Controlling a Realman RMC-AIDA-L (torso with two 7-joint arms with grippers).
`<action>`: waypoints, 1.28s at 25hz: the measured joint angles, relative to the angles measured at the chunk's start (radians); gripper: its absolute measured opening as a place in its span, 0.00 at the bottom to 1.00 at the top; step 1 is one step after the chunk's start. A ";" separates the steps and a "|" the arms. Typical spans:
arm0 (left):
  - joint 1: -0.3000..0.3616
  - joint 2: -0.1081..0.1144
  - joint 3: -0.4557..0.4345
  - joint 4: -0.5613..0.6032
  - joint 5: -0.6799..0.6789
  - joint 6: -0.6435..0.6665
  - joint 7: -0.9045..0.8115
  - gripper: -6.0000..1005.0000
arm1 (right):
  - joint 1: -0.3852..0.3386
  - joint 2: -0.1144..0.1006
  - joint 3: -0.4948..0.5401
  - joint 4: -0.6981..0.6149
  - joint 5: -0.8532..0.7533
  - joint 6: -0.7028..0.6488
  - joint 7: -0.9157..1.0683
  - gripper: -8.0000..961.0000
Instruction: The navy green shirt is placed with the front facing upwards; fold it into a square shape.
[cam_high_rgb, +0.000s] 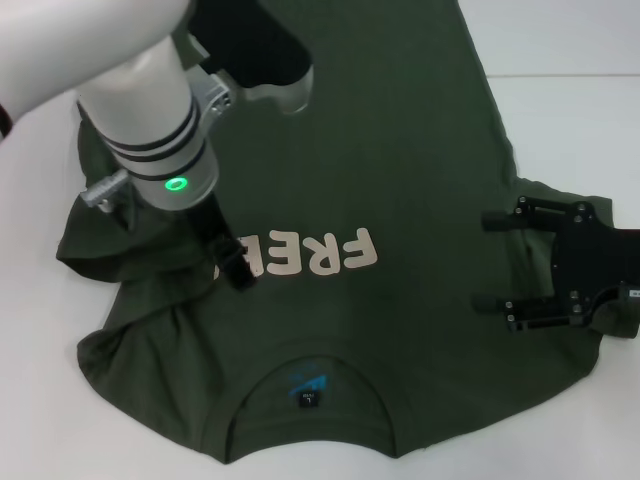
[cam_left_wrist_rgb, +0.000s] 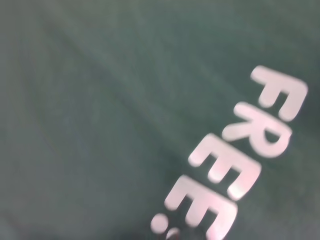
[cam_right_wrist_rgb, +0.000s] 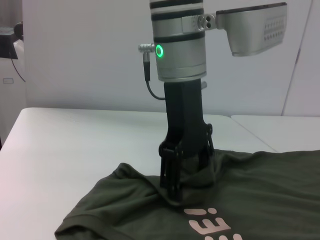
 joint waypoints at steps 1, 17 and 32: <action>-0.001 0.006 0.000 -0.001 0.000 0.011 -0.004 0.80 | 0.000 0.000 0.000 0.000 0.000 0.000 0.000 0.95; 0.070 0.056 -0.148 0.157 0.000 0.146 -0.017 0.94 | 0.008 0.003 0.001 0.000 0.006 -0.002 -0.001 0.95; 0.188 0.107 -0.685 -0.021 -0.003 -0.034 0.079 0.94 | 0.021 -0.003 0.001 -0.004 0.013 0.001 -0.001 0.95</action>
